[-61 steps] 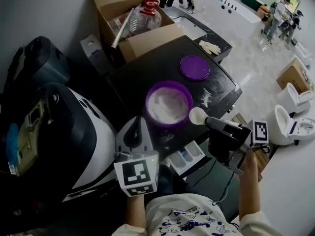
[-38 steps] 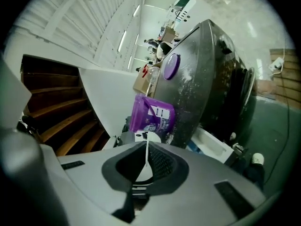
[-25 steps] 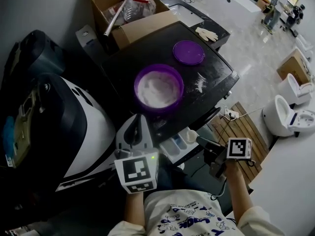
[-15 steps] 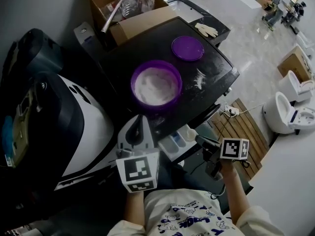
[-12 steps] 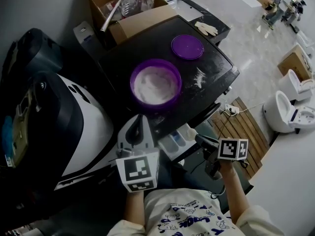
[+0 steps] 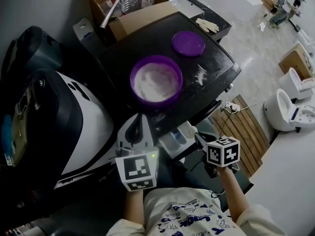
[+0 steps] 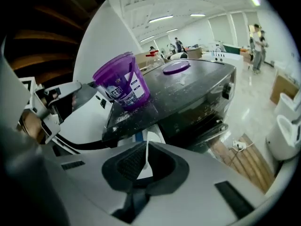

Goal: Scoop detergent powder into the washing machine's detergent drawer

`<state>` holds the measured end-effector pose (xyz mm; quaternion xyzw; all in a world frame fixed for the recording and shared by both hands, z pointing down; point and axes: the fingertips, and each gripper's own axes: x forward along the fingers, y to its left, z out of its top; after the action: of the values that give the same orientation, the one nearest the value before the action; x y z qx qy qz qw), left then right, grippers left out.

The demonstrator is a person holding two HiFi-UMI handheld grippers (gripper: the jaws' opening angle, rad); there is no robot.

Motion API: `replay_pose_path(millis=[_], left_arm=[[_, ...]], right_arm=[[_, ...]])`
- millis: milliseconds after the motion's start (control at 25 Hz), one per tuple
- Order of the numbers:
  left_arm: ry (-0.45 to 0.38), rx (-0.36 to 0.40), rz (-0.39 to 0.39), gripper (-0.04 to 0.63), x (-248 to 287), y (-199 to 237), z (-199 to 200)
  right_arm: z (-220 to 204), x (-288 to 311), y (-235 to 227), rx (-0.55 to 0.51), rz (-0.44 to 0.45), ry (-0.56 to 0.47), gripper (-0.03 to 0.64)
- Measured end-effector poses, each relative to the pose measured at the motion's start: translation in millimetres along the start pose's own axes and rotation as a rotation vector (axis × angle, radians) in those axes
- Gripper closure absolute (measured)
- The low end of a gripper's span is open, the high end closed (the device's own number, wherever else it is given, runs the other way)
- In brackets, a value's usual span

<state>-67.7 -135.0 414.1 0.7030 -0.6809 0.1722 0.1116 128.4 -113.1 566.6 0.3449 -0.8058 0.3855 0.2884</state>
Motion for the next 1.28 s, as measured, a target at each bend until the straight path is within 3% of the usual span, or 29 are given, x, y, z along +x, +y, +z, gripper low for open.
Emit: replay_pose_path(millis=[840, 1280], left_arm=[[0.016, -0.019, 0.011, 0.592, 3.4, 8.9, -8.6], [0.027, -0.026, 0.012, 0.592, 3.3, 11.8, -14.6]], right_arm=[[-4.9, 22.5, 11.4, -0.643, -0.248, 0.096, 0.594], [-12.7, 28.1, 12.4, -0.858, -0.336, 0.127, 0.594]])
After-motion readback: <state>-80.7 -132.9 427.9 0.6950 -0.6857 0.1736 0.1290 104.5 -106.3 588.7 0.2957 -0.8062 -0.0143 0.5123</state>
